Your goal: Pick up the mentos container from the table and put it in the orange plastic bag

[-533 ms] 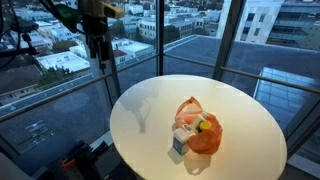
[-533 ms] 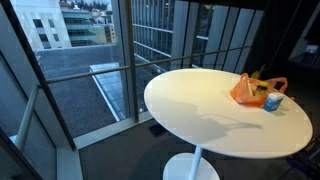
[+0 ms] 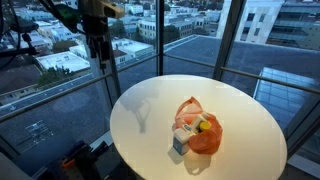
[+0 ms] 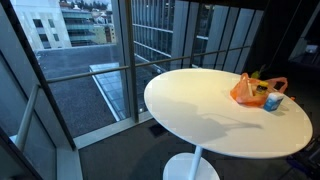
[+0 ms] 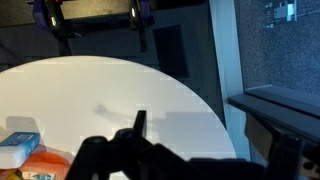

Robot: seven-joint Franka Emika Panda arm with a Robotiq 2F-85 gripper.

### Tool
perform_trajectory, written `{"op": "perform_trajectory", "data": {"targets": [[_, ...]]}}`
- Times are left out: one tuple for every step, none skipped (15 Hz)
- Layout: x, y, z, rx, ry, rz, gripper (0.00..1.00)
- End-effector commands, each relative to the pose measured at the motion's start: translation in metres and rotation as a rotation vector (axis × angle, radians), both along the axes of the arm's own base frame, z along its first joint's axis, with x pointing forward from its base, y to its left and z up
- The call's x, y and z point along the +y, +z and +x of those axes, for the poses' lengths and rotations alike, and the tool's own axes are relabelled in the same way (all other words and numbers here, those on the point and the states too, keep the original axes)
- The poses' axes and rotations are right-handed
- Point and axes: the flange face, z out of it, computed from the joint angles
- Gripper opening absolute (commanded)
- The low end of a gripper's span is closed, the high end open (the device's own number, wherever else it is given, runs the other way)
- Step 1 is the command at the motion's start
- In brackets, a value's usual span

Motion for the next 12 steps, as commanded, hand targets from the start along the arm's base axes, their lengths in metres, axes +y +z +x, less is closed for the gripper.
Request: {"op": "perform_trajectory", "data": {"targets": [[-0.002,0.01,0.015,-0.044,-0.026,-0.026,1.0],[-0.003,0.012,0.023,-0.06,-0.038,-0.033,1.0],[-0.003,0.014,0.029,-0.079,-0.047,-0.038,1.0],[-0.005,0.015,0.036,-0.095,-0.058,-0.044,1.0],[-0.007,0.016,0.044,-0.115,-0.074,-0.053,1.0],[-0.01,0.016,0.051,-0.127,-0.087,-0.061,1.0],[-0.014,0.013,0.061,-0.145,-0.108,-0.076,1.0],[-0.019,0.01,0.069,-0.152,-0.129,-0.089,1.0],[-0.026,0.005,0.078,-0.162,-0.153,-0.106,1.0],[-0.033,0.0,0.086,-0.165,-0.176,-0.12,1.0],[-0.041,-0.005,0.094,-0.167,-0.199,-0.137,1.0],[-0.049,-0.01,0.101,-0.169,-0.219,-0.152,1.0]]}}
